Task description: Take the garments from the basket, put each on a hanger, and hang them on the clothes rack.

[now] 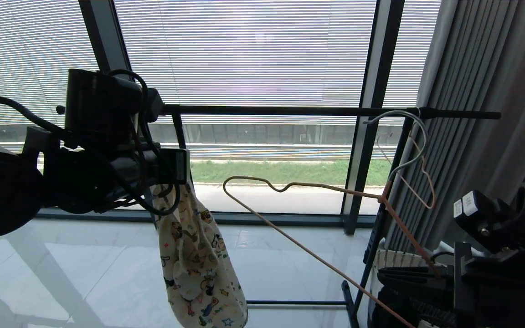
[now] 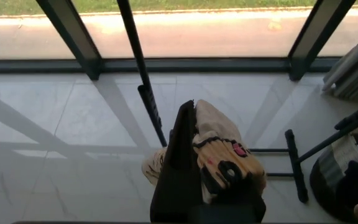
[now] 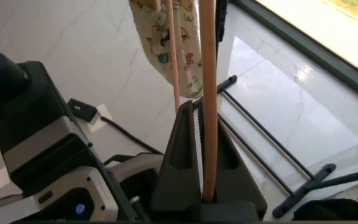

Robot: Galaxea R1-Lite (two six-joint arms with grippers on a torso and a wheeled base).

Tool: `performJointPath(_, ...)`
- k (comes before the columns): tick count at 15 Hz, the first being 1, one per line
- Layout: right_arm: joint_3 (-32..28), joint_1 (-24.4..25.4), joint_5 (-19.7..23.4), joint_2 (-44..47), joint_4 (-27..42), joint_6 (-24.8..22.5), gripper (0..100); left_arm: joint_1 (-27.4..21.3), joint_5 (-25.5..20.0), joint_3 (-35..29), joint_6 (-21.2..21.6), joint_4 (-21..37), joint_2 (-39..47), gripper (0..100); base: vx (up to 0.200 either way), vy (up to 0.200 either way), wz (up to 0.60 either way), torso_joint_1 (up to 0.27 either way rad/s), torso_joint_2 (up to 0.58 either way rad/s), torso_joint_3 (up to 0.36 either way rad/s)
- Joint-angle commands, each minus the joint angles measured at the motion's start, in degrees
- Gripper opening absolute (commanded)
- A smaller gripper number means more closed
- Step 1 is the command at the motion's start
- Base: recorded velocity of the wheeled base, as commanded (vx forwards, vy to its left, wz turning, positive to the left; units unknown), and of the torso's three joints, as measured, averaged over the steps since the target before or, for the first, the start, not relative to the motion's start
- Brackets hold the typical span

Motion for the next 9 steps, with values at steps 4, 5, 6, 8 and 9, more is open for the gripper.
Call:
performJointPath(4,-2.3,1.8,0.0,6.8,-1.1,0.2,0,-5.2,5.3,-4.6,-2.4,-1.8,9.2,0,0.0,0.0,0.0,0.0,0.0,0.0)
performJointPath(5,-2.3,1.8,-0.1,7.3,-1.1,0.5,0,-5.5,6.1,-4.9,-2.4,-2.0,9.3,0,0.0,0.0,0.0,0.0,0.0,0.0)
performJointPath(6,-2.4,1.7,-0.3,7.8,-1.2,1.1,0,-5.6,6.1,-4.8,-2.4,-2.0,9.0,0,0.0,0.0,0.0,0.0,0.0,0.0)
performJointPath(8,-2.2,1.7,-1.3,8.9,-3.3,2.4,0,-6.1,6.1,-4.9,-2.4,-2.0,8.4,0,0.0,0.0,0.0,0.0,0.0,0.0)
performJointPath(9,-2.4,1.7,-2.5,10.1,-4.8,2.9,0,-6.9,6.0,-4.9,-2.4,-2.0,8.0,0,0.0,0.0,0.0,0.0,0.0,0.0)
